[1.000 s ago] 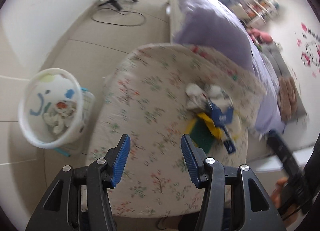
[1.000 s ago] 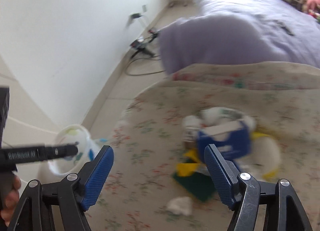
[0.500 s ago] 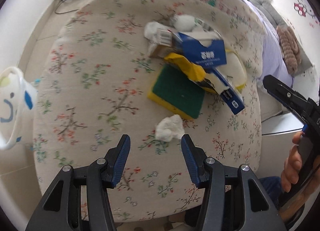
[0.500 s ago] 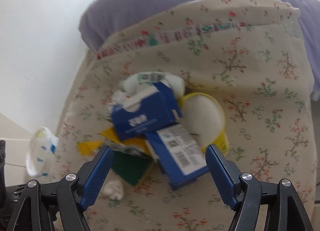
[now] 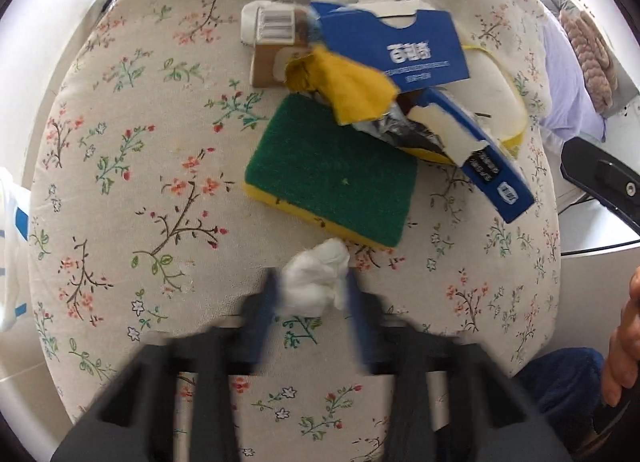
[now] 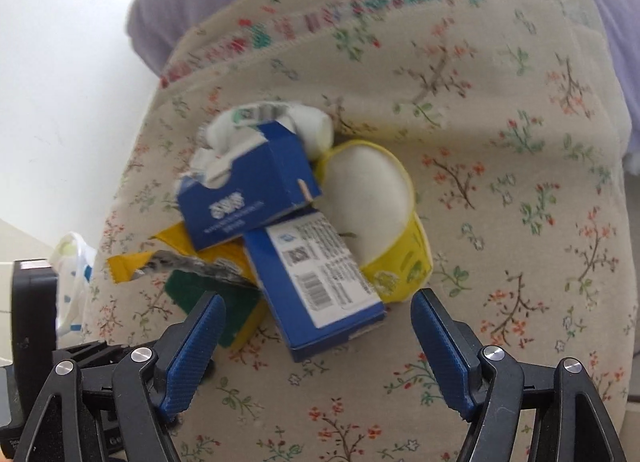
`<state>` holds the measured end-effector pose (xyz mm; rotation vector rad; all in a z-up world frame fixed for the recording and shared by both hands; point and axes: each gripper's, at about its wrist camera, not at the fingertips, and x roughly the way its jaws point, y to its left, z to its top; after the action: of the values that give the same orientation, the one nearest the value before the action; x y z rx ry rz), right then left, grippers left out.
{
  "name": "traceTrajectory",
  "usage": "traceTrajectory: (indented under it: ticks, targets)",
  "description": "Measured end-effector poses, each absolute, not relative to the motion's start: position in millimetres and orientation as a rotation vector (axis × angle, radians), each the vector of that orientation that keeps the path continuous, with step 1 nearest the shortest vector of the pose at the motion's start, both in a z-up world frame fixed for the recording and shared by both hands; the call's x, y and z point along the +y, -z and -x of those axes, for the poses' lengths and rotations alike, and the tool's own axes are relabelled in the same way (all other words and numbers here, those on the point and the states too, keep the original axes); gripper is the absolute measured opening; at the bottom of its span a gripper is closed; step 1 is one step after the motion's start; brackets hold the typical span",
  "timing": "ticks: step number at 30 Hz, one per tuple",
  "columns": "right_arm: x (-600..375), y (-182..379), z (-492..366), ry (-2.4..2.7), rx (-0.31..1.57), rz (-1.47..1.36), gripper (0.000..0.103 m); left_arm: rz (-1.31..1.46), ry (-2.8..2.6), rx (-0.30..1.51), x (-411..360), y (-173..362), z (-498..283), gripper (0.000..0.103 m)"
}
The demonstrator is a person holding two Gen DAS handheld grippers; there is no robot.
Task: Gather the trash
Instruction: 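Return both tools to the board and grasp a small tissue with the left gripper, then grasp the blue biscuit box with the right gripper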
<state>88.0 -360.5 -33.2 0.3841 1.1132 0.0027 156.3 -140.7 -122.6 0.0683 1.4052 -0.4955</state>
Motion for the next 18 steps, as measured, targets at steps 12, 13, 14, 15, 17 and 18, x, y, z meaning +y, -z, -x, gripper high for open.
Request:
traceTrajectory:
  ticks: [12,13,14,15,17,18]
  targets:
    - [-361.3,56.9,-100.7,-0.032,1.191,-0.469,0.080,0.063,0.531,1.326,-81.4,71.7,-156.7,0.015]
    - [-360.2,59.6,-102.1,-0.024,1.202,-0.463,0.080,0.072,0.532,1.321,-77.2,68.1,-157.5,0.015]
    - [-358.1,62.9,-104.2,-0.018,1.215,-0.455,0.080,0.079,0.531,1.318,-72.1,65.1,-158.2,0.015]
    - [-354.9,66.9,-106.3,-0.016,1.230,-0.443,0.080,0.083,0.529,1.315,-69.2,63.6,-158.1,0.015]
    - [-349.5,70.4,-109.2,-0.013,1.245,-0.432,0.080,0.090,0.529,1.318,-66.1,62.9,-158.0,0.015]
    - [-346.9,72.7,-110.7,-0.010,1.250,-0.424,0.080,0.093,0.529,1.320,-65.4,62.9,-156.6,0.015]
